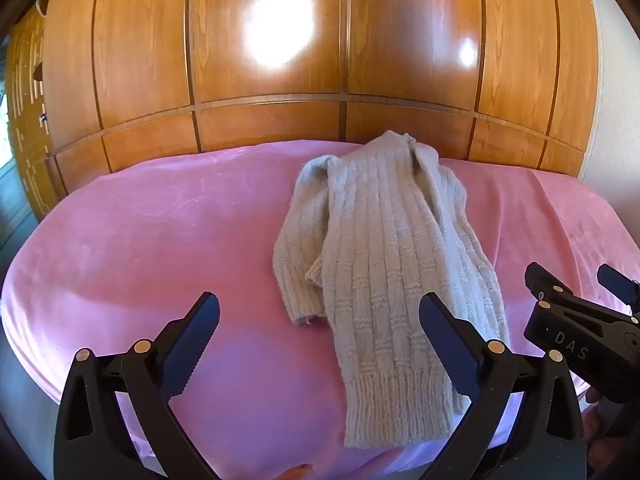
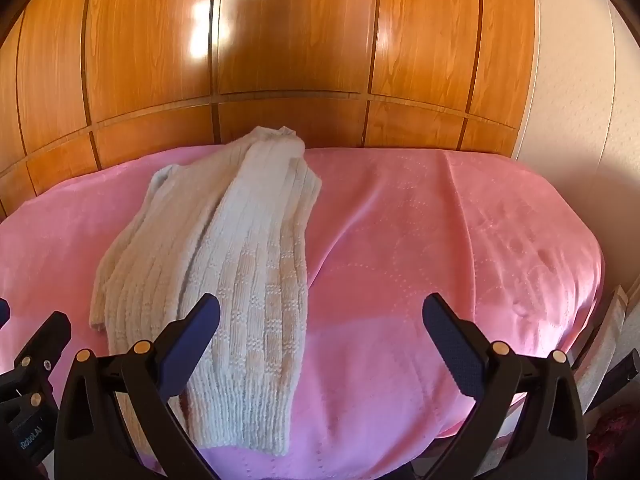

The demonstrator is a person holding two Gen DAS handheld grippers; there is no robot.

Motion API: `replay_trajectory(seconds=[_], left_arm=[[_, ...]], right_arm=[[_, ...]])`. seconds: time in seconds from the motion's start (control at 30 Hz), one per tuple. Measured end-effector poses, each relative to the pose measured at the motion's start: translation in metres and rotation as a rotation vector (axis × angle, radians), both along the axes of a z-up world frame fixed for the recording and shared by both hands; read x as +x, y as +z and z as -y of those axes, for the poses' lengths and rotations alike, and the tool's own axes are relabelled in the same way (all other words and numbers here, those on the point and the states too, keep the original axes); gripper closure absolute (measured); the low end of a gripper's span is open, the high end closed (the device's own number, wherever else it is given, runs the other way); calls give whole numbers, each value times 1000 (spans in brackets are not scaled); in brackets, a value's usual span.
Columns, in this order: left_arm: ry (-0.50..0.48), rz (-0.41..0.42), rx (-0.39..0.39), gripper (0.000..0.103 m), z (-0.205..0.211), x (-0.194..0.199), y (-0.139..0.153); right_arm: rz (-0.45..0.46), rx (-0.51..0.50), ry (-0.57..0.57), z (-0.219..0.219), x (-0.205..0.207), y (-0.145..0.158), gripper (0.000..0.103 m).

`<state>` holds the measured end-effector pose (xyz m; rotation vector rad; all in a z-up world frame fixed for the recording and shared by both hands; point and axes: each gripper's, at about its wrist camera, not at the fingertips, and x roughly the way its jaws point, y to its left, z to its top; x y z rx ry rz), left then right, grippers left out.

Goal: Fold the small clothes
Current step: 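Move both grippers toward the bunched cream sweater on the bed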

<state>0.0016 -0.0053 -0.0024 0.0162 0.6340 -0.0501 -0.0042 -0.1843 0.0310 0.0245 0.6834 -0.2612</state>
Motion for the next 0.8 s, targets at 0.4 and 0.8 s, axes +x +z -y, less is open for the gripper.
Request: replay_trajectory(seconds=[0.4, 0.8], left_arm=[[-29, 15, -3, 4, 3, -6, 0], [-86, 7, -3, 4, 9, -7, 0]], right_arm=[[-43, 9, 1, 3, -1, 2, 2], [-92, 10, 1, 2, 1, 4, 2]])
